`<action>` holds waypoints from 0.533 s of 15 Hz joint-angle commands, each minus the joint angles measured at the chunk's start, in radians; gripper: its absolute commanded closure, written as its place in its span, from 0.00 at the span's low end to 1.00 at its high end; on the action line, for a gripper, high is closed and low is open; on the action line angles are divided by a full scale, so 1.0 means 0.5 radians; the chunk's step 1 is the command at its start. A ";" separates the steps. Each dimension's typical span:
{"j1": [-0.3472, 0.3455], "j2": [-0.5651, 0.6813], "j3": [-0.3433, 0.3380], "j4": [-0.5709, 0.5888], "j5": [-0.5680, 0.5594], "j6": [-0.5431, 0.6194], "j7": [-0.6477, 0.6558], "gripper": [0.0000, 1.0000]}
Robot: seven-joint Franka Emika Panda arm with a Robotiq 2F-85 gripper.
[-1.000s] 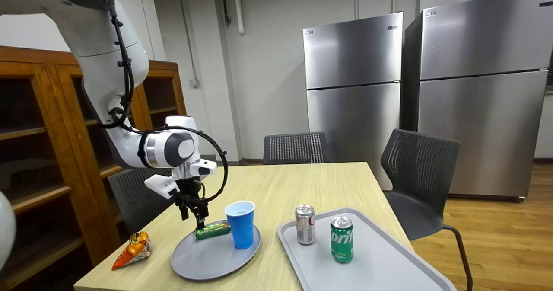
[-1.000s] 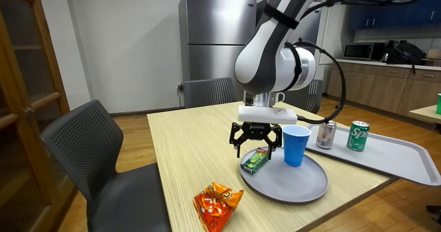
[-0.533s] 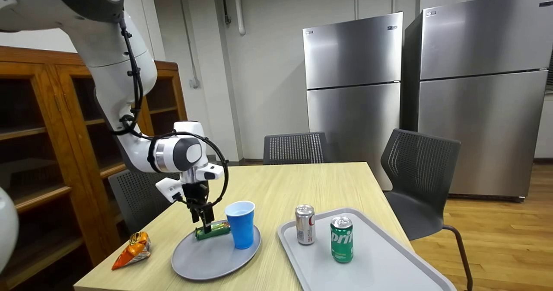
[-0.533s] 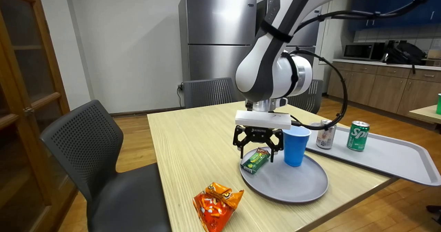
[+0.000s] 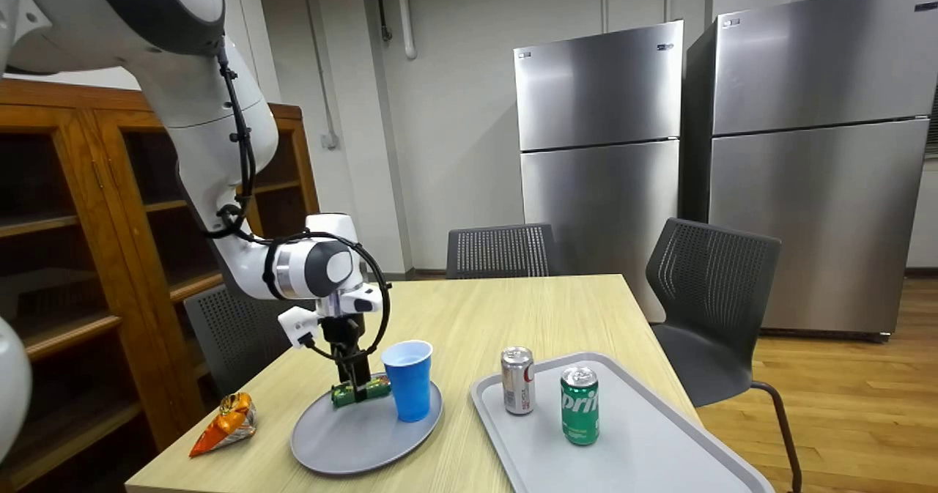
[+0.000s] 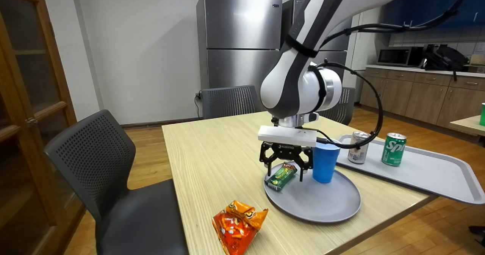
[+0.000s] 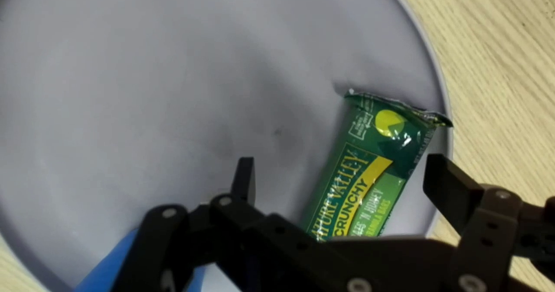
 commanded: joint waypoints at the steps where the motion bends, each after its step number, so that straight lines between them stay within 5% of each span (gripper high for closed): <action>1: 0.028 0.041 -0.035 0.078 -0.029 -0.080 0.120 0.00; 8: 0.032 0.070 -0.052 0.102 -0.039 -0.098 0.175 0.00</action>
